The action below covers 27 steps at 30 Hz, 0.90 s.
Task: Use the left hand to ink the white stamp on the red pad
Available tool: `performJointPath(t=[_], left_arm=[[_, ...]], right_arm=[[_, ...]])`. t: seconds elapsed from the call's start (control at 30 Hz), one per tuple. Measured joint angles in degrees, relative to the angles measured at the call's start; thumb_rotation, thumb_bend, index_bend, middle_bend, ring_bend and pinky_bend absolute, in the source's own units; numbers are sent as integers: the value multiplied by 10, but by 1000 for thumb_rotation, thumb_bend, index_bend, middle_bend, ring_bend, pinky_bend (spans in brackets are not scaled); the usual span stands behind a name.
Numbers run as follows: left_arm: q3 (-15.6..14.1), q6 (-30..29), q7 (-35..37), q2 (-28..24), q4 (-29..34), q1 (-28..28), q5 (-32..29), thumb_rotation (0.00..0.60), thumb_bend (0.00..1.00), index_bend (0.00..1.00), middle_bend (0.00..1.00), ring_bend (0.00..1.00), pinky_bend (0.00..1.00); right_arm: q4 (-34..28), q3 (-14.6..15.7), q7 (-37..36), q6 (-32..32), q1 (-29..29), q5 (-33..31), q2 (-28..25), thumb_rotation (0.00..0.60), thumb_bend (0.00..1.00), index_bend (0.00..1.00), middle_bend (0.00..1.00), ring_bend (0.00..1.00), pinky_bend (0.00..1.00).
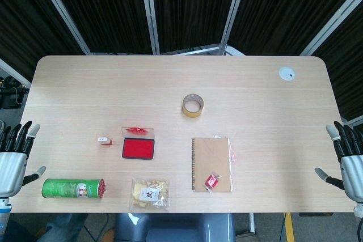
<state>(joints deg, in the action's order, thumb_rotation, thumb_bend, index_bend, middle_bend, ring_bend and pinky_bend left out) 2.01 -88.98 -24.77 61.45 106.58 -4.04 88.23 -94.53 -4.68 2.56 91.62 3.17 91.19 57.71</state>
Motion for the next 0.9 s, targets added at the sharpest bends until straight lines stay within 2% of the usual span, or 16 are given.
performJointPath(t=[0.17, 0.23, 0.3, 0.4, 0.53, 0.67, 0.9], left_arm=[[1, 2, 0, 4, -5, 0, 0, 600, 0, 0, 0, 3, 11], [1, 5, 2, 5, -7, -1, -2, 600, 0, 0, 0, 122, 174], [2, 8, 4, 6, -11, -4, -2, 600, 0, 0, 0, 402, 463], [8, 16, 12, 15, -26, -12, -4, 600, 0, 0, 0, 606, 633], [22, 49, 30, 39, -53, -31, -33, 600, 0, 59, 0, 721, 749], [50, 96, 39, 90, -99, -66, -85, 600, 0, 124, 10, 829, 854], [84, 188, 39, 184, -186, -127, -174, 600, 26, 217, 156, 881, 904]], right_arm=[[-4, 1, 2, -4, 0, -2, -2, 600, 0, 0, 0, 0, 0], [-4, 1, 2, -5, 0, -4, -2, 600, 0, 0, 0, 0, 0], [-5, 1, 2, -6, 0, -5, -3, 600, 0, 0, 0, 0, 0], [-8, 0, -1, -8, 1, -7, -5, 600, 0, 0, 0, 0, 0], [-8, 0, -1, -19, 4, -11, -5, 600, 0, 0, 0, 0, 0], [-1, 0, 0, -34, 8, -25, -3, 600, 0, 0, 0, 0, 0], [6, -1, 3, -47, 13, -35, 2, 600, 0, 0, 0, 0, 0]])
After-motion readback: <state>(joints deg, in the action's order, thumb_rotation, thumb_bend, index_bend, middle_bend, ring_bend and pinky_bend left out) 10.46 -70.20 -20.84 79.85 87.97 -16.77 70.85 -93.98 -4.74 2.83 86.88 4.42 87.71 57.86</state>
